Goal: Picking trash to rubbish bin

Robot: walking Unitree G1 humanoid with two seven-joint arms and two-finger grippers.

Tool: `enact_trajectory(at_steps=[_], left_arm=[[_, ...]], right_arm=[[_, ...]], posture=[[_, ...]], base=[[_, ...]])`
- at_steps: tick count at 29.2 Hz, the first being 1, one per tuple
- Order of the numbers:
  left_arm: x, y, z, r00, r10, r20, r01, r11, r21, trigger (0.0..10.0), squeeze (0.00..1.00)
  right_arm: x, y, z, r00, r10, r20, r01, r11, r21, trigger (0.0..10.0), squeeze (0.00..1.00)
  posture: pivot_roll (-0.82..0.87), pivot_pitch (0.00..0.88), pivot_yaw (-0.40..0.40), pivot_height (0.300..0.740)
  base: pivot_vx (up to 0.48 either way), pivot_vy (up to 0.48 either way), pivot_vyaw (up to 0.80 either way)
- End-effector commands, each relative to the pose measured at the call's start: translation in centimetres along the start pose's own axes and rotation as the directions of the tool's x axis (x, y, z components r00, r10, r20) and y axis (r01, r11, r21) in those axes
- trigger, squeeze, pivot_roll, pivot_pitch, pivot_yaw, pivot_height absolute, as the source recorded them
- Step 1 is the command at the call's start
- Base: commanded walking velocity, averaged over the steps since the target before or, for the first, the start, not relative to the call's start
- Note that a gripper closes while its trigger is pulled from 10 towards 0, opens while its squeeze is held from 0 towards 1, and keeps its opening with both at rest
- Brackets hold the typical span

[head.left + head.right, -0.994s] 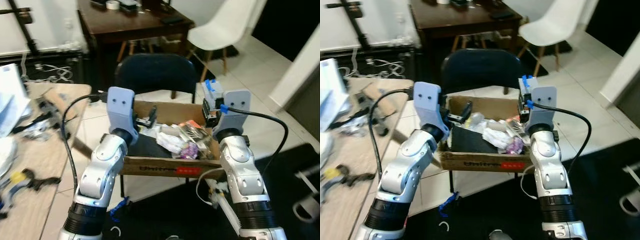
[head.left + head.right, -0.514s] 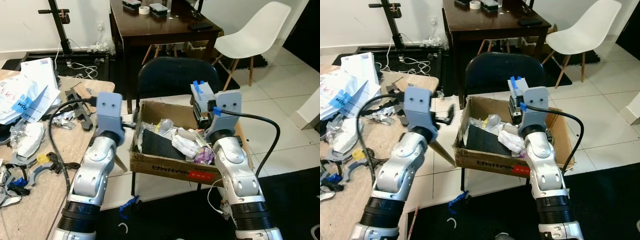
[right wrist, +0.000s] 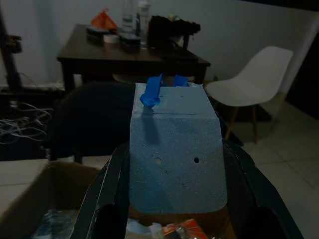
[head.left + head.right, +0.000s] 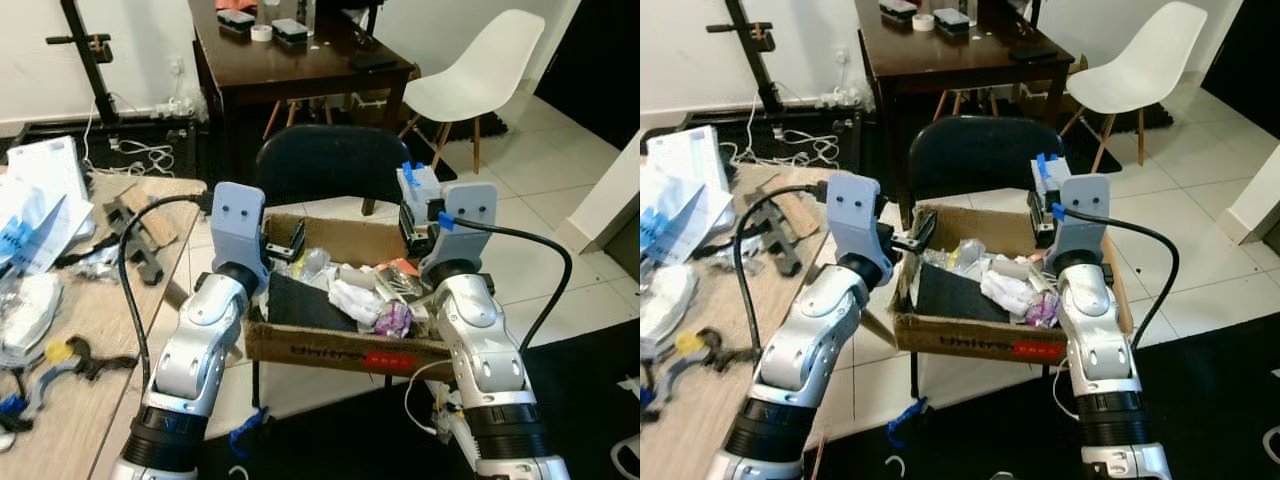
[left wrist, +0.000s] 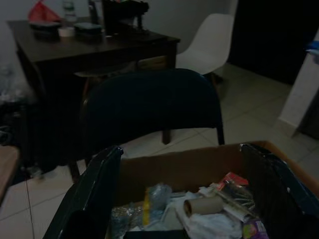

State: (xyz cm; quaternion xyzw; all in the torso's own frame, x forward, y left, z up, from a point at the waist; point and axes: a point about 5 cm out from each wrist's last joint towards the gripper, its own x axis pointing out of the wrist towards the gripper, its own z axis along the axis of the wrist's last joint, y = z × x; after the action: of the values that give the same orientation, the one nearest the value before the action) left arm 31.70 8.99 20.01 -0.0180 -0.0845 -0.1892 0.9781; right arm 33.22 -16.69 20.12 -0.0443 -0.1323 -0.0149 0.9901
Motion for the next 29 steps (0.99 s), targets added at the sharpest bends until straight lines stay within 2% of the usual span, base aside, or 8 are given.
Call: enact_trajectory(at_steps=[1, 7, 19, 24, 26, 27, 28, 29], left_arm=[[-0.2, 0.1, 0.0, 1.0, 0.003, 0.008, -0.003, 1.0, -0.008, 10.0, 0.0], [-0.3, 0.1, -0.1, 1.0, 0.003, 0.006, -0.003, 1.0, -0.009, 10.0, 0.0], [-0.4, -0.1, -0.3, 1.0, -0.01, 0.001, 0.01, 1.0, -0.012, 10.0, 0.0], [-0.5, -0.2, -0.3, 1.0, -0.019, -0.002, 0.019, 1.0, -0.013, 10.0, 0.0], [-0.5, -0.3, -0.4, 1.0, -0.026, -0.006, 0.026, 1.0, -0.012, 10.0, 0.0], [-0.5, -0.3, -0.4, 1.0, -0.029, -0.008, 0.029, 1.0, -0.011, 10.0, 0.0], [-0.5, -0.3, -0.4, 1.0, -0.029, -0.008, 0.029, 1.0, -0.011, 10.0, 0.0], [-0.5, -0.4, -0.5, 0.999, -0.037, -0.016, 0.037, 0.999, -0.005, 10.0, 0.0]], right_arm=[[-0.1, 0.6, -0.2, 1.0, 0.016, -0.011, -0.016, 1.0, 0.008, 10.0, 0.0], [-0.2, 0.5, -0.2, 1.0, 0.018, -0.013, -0.018, 1.0, 0.006, 10.0, 0.0], [-0.4, 0.6, -0.6, 0.999, 0.021, -0.031, -0.021, 1.0, 0.004, 10.0, 0.0], [-0.5, 0.6, -1.2, 0.997, 0.021, -0.068, -0.021, 1.0, 0.003, 10.0, 0.0], [-0.7, 0.4, -2.5, 0.99, 0.012, -0.137, -0.01, 1.0, 0.014, 10.0, 0.0], [-0.9, 0.2, -3.7, 0.978, 0.017, -0.207, -0.009, 0.999, 0.036, 10.0, 0.0], [-0.9, 0.2, -3.7, 0.978, 0.017, -0.207, -0.009, 0.999, 0.036, 10.0, 0.0], [-1.3, -0.1, -5.5, 0.951, 0.027, -0.307, 0.003, 0.995, 0.096, 10.0, 0.0]], posture=[[-0.02, 0.093, -0.027, 0.74], [-0.02, 0.094, -0.03, 0.74], [-0.02, 0.094, -0.03, 0.74], [-0.02, 0.098, -0.031, 0.74], [-0.02, 0.098, -0.031, 0.74], [-0.02, 0.098, -0.031, 0.74], [-0.02, 0.098, -0.031, 0.74], [-0.02, 0.098, -0.031, 0.74]], base=[[0.409, 0.0, 0.0], [0.374, 0.0, 0.0], [0.0, 0.0, 0.0], [0.0, 0.0, 0.0], [0.0, 0.0, 0.0], [0.0, 0.0, 0.0], [0.0, 0.0, 0.0], [0.0, 0.0, 0.0]])
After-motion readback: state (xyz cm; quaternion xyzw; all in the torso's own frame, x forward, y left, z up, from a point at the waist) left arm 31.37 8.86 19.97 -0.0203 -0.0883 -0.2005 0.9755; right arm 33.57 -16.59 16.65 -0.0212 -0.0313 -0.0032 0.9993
